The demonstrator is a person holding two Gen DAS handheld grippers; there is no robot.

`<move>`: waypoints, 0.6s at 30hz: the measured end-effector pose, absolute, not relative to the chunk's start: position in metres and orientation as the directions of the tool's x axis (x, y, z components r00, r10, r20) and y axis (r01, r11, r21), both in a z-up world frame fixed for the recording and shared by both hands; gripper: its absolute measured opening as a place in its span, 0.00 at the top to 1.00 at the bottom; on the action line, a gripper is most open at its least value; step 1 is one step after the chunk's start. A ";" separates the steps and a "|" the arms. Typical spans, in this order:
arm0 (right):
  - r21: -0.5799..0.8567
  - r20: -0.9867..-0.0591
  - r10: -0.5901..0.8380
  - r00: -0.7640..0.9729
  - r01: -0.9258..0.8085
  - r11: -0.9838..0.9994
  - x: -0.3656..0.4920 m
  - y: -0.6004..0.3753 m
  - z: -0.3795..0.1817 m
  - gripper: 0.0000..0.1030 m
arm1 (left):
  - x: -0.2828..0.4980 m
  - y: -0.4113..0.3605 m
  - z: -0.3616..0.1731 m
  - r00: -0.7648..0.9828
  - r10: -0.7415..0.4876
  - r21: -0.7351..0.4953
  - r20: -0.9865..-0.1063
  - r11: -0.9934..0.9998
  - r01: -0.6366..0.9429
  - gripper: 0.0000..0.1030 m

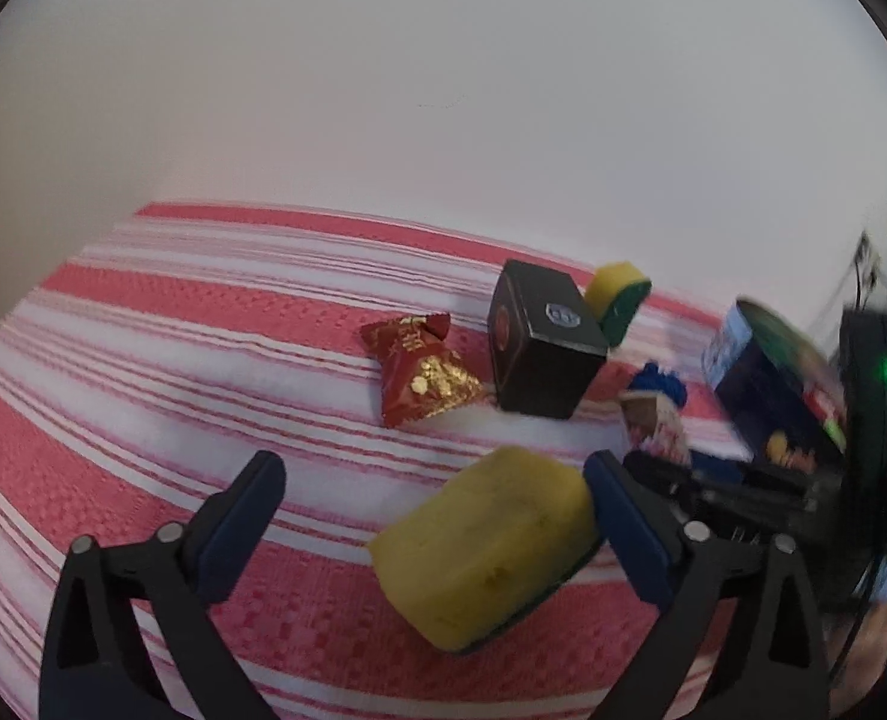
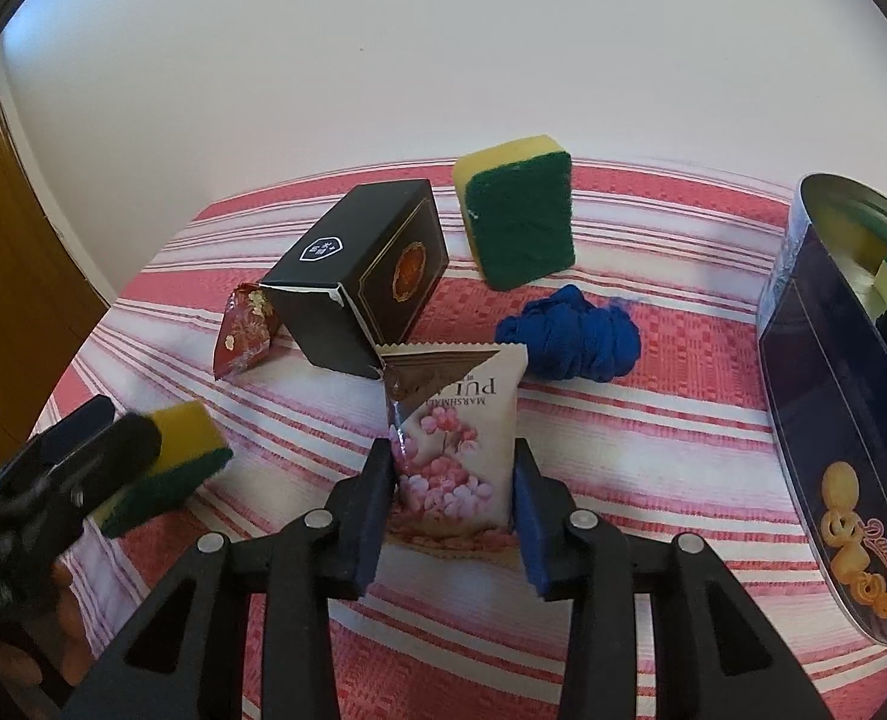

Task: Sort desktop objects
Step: 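Grasp a yellow sponge with the left gripper while the right grasps the pink-floral packet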

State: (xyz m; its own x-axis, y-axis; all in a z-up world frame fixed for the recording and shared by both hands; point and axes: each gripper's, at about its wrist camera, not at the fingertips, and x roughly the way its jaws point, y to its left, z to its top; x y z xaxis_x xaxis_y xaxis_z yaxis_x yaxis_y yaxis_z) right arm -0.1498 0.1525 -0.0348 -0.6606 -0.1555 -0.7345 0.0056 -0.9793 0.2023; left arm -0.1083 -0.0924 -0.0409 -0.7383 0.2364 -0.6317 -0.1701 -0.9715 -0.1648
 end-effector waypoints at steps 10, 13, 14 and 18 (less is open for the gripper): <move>0.219 -0.731 -0.169 -0.662 0.006 -0.976 -0.143 0.158 -0.031 0.61 | -0.118 -0.067 -0.057 -0.661 0.133 0.023 -0.739 -0.975 -0.222 0.01; 0.219 -0.731 -0.171 -0.661 0.010 -0.976 -0.141 0.162 -0.030 0.61 | -0.124 -0.068 -0.063 -0.629 0.108 0.031 -0.770 -0.978 -0.205 0.01; 0.218 -0.731 -0.169 -0.661 0.009 -0.976 -0.142 0.162 -0.030 0.61 | -0.127 -0.068 -0.067 -0.609 0.103 0.029 -0.786 -0.979 -0.203 0.01; 0.211 -0.733 -0.166 -0.660 0.011 -0.977 -0.142 0.159 -0.031 0.61 | -0.130 -0.072 -0.071 -0.577 0.136 -0.016 -0.805 -0.978 -0.209 0.08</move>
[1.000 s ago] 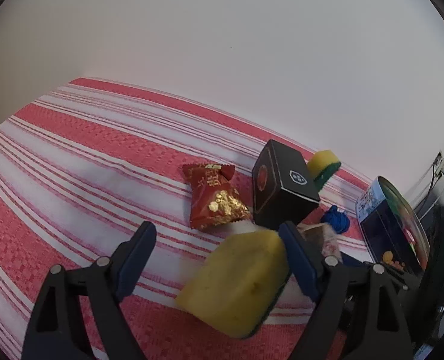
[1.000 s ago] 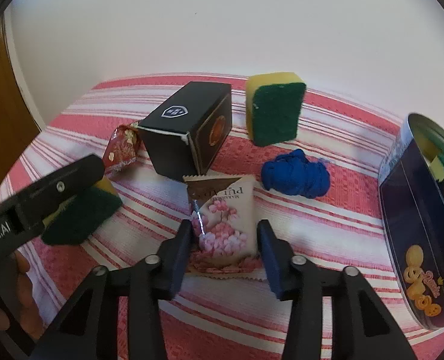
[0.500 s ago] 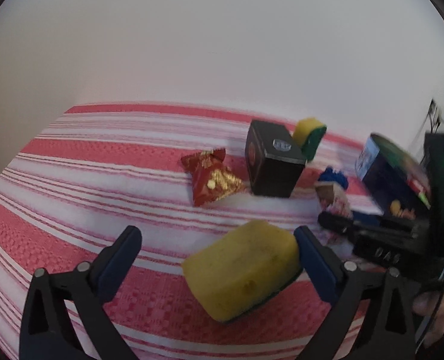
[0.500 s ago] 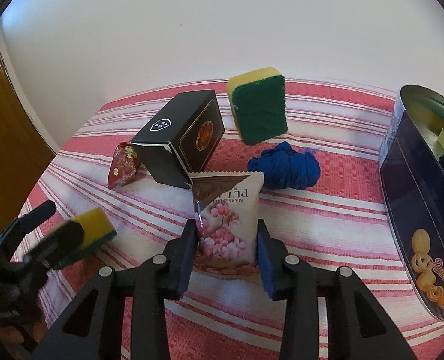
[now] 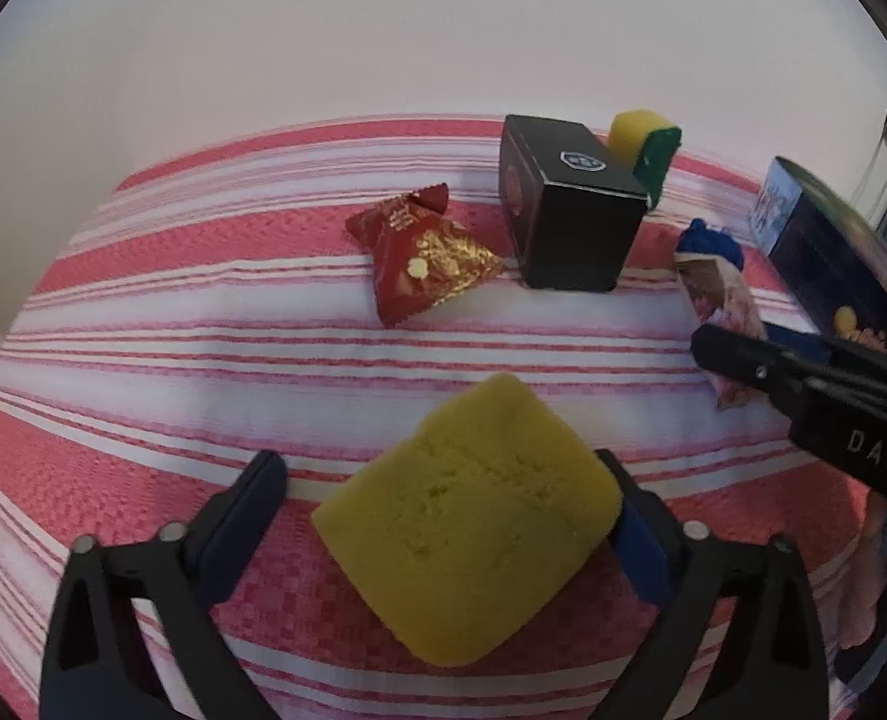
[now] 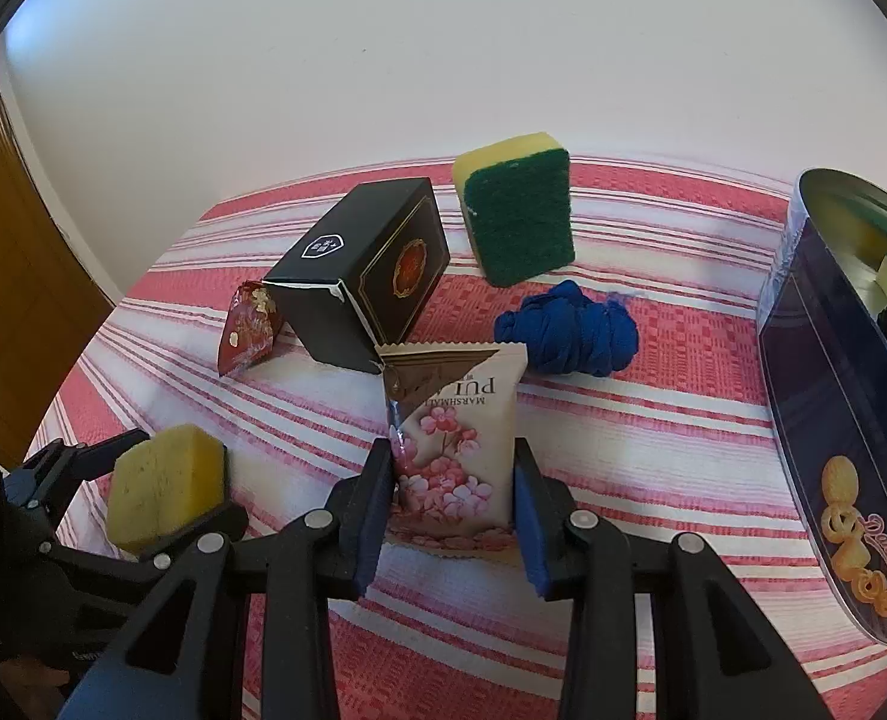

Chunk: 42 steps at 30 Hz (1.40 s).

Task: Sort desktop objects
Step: 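Grasp a yellow sponge with the left gripper while the right grasps the pink-floral packet, then carry the yellow sponge and pink-floral packet over the tin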

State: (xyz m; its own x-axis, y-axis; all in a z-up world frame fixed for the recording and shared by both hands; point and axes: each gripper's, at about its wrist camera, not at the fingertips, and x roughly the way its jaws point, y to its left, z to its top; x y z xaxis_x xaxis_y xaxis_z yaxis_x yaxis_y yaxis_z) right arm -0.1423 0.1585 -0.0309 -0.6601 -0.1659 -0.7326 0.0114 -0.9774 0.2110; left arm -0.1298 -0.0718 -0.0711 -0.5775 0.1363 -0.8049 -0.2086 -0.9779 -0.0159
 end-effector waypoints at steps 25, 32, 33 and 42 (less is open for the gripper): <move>0.127 -0.398 -0.059 -0.915 0.009 -0.992 -0.063 0.176 0.016 0.61 | -0.097 -0.049 -0.020 -0.787 0.163 -0.116 -0.595 -0.986 -0.117 0.32; 0.054 -0.298 0.055 -0.953 -0.074 -0.996 -0.033 0.195 0.027 0.61 | -0.087 -0.012 -0.004 -0.808 0.183 -0.094 -0.560 -0.983 -0.157 0.32; 0.048 -0.286 0.067 -0.956 -0.084 -0.995 -0.028 0.200 0.028 0.61 | -0.086 -0.006 -0.002 -0.811 0.187 -0.091 -0.554 -0.982 -0.164 0.32; 0.060 -0.239 0.183 -0.954 -0.202 -0.977 0.001 0.250 0.036 0.61 | -0.076 0.051 0.013 -0.824 0.242 -0.074 -0.512 -0.968 -0.238 0.32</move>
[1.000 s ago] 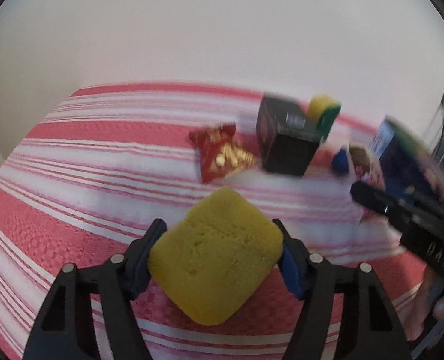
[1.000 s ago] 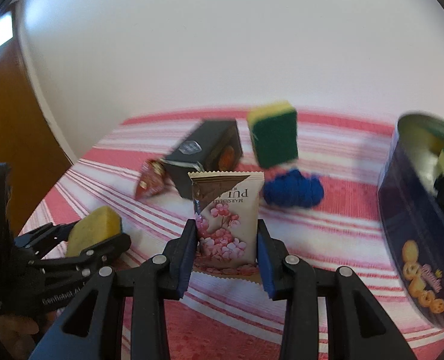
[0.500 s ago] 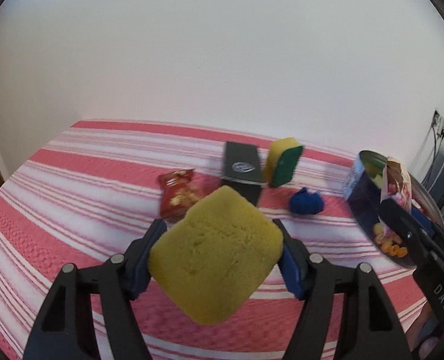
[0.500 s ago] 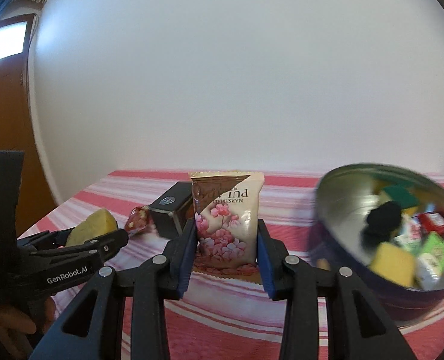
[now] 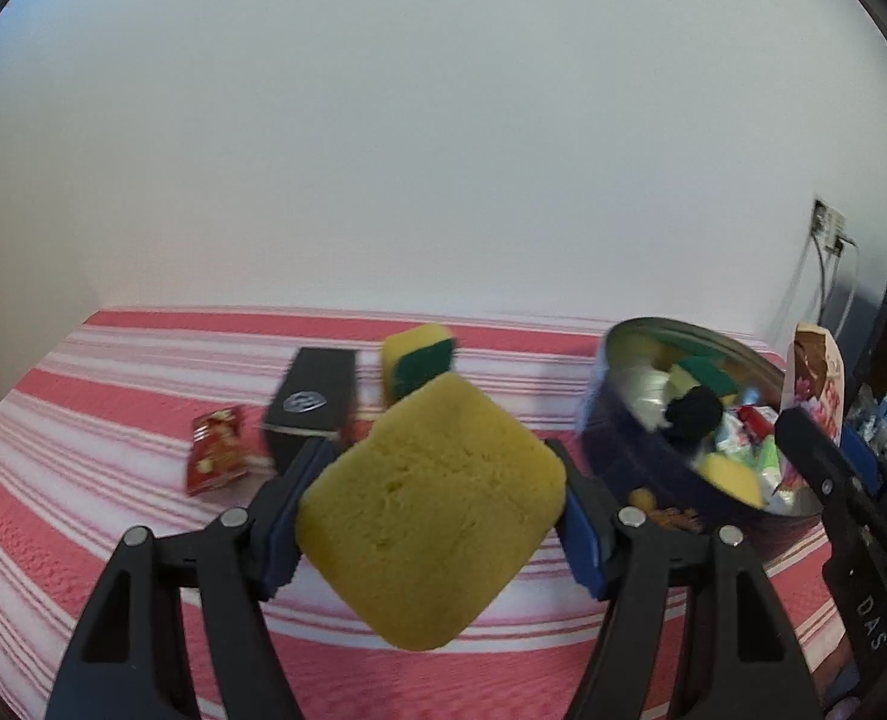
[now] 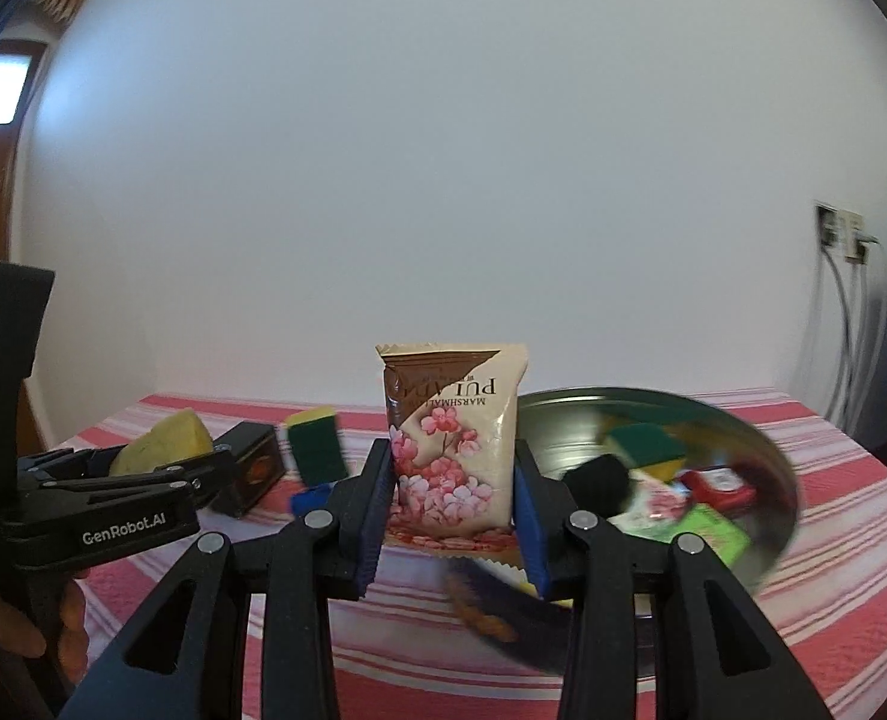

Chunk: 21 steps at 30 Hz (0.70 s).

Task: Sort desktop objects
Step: 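Carry the yellow sponge and pink-floral packet over the tin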

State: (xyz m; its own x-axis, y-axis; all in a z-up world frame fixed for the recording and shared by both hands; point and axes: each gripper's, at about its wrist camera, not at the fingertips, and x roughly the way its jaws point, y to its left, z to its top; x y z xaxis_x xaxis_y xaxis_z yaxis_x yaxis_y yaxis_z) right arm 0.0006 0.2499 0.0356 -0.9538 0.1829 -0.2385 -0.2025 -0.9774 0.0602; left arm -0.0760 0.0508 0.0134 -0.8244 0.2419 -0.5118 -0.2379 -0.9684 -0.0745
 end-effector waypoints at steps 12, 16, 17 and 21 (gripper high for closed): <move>0.047 -0.204 0.333 -0.921 -0.349 -0.936 0.017 0.313 0.045 0.61 | -0.076 0.135 0.024 -0.801 0.346 -0.063 -0.489 -0.930 -0.363 0.32; 0.040 -0.209 0.375 -0.903 -0.391 -0.919 0.018 0.332 0.044 0.61 | -0.078 0.159 0.024 -0.788 0.367 -0.062 -0.494 -0.919 -0.389 0.32; 0.043 -0.210 0.384 -0.899 -0.400 -0.915 0.019 0.339 0.044 0.61 | -0.079 0.166 0.024 -0.786 0.370 -0.058 -0.494 -0.917 -0.395 0.32; 0.053 -0.219 0.418 -0.882 -0.438 -0.897 0.013 0.362 0.046 0.61 | -0.082 0.185 0.024 -0.771 0.389 -0.066 -0.503 -0.907 -0.415 0.32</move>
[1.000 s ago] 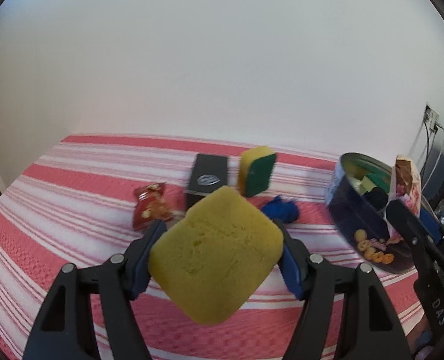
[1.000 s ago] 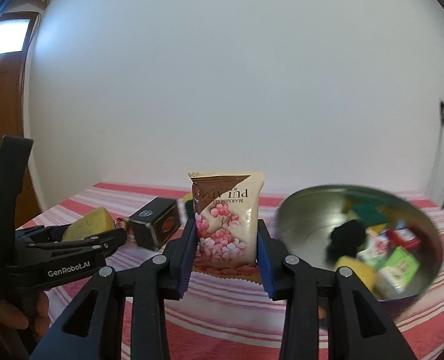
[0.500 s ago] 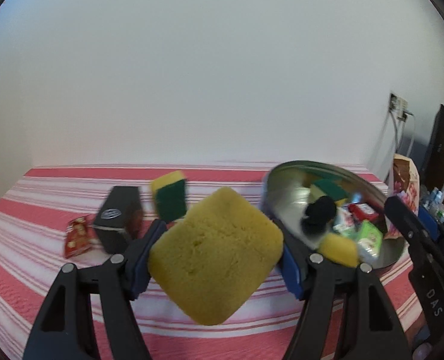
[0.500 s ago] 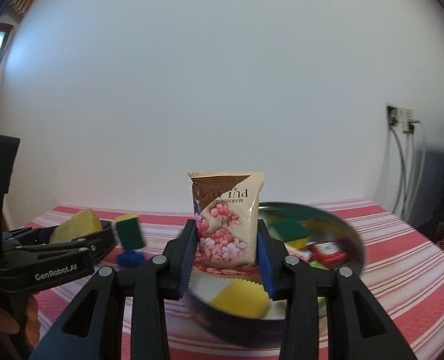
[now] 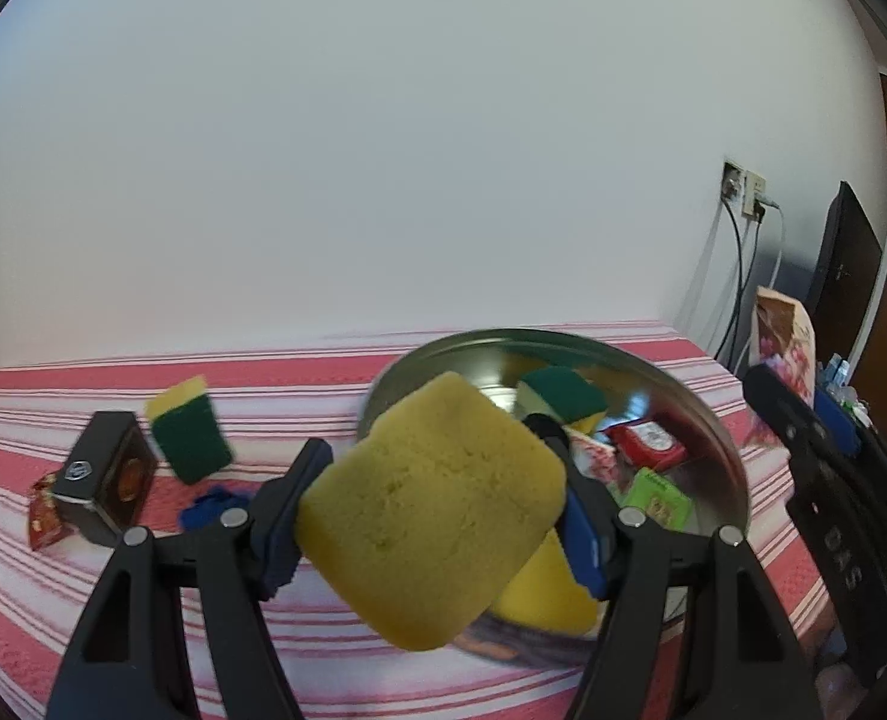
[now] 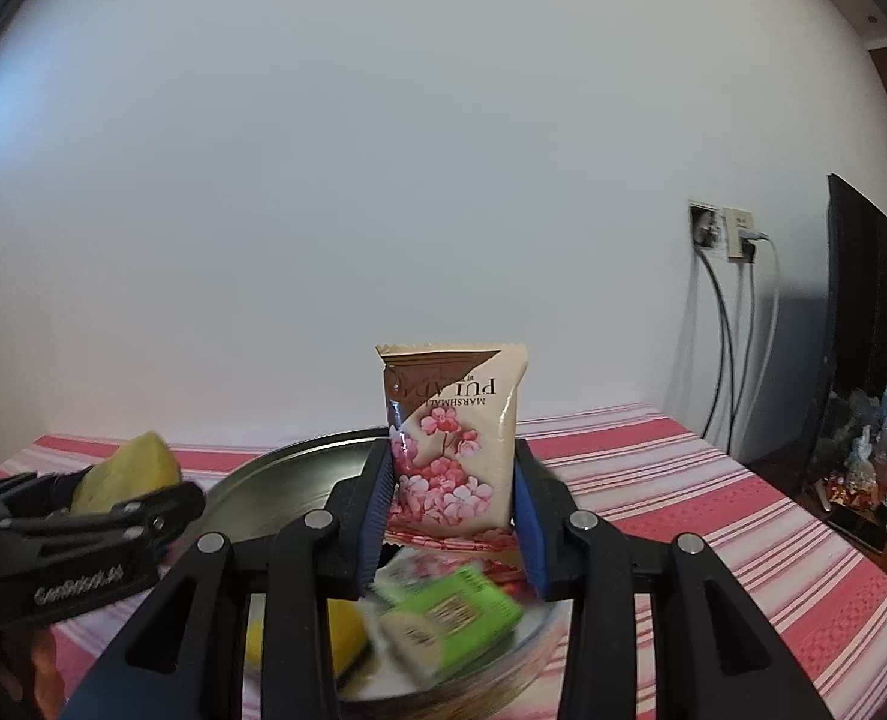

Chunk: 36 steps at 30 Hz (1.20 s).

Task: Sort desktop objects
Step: 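Carry the yellow sponge and pink-floral packet over the tin, then open both grippers to drop the sponge and packet into the tin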

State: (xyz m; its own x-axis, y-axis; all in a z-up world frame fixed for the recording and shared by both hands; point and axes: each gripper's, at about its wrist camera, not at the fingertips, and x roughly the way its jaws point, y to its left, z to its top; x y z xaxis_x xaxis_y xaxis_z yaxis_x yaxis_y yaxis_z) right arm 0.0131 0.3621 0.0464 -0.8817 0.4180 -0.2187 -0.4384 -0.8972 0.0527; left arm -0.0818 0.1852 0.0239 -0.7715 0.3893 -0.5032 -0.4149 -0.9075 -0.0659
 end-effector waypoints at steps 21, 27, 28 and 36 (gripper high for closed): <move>0.085 -0.409 0.374 -0.833 -0.442 -0.893 -0.048 0.437 0.026 0.61 | -0.114 0.259 -0.022 -0.718 0.346 -0.030 -0.604 -0.910 -0.413 0.32; 0.090 -0.425 0.323 -0.846 -0.394 -0.915 -0.056 0.440 0.025 0.60 | -0.114 0.261 -0.023 -0.738 0.325 -0.004 -0.592 -0.916 -0.401 0.29; 0.094 -0.415 0.320 -0.852 -0.390 -0.916 -0.054 0.440 0.027 0.56 | -0.113 0.260 -0.022 -0.744 0.325 -0.004 -0.584 -0.917 -0.398 0.25; 0.009 -0.291 0.433 -0.853 -0.455 -0.890 -0.036 0.424 0.037 0.23 | -0.105 0.255 -0.017 -0.767 0.329 -0.003 -0.551 -0.920 -0.393 0.01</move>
